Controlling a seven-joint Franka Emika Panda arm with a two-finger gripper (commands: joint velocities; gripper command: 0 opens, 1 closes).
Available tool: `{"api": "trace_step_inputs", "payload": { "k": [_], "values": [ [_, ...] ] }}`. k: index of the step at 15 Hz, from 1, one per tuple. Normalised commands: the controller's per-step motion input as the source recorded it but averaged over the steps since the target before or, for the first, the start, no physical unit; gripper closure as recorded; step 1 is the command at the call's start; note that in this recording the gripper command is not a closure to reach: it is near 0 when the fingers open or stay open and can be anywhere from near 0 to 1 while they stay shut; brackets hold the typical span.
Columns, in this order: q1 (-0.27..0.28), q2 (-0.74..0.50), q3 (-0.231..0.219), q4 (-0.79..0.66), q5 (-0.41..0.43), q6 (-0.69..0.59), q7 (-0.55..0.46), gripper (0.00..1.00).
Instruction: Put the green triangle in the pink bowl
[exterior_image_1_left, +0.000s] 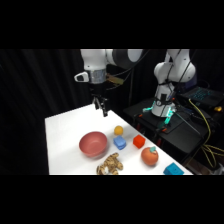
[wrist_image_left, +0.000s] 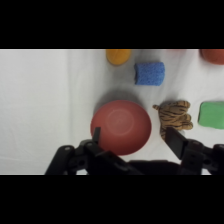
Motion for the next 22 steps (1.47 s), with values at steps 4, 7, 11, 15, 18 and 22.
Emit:
{"api": "trace_step_inputs", "payload": {
  "k": [4, 7, 11, 15, 18, 22],
  "values": [
    [-0.005, 0.01, 0.016, 0.01, -0.063, 0.01, 0.05, 0.00],
    [0.062, 0.04, 0.063, 0.00, -0.117, 0.04, 0.13, 0.00],
    [0.151, 0.04, 0.125, -0.03, -0.125, 0.02, 0.18, 0.00],
    [0.197, 0.09, 0.144, 0.02, -0.127, 0.00, 0.18, 0.00],
    [0.194, 0.11, 0.132, 0.03, -0.129, 0.01, 0.13, 0.00],
    [0.150, 0.28, 0.094, 0.20, -0.129, -0.02, 0.02, 0.00]
  ]
}}
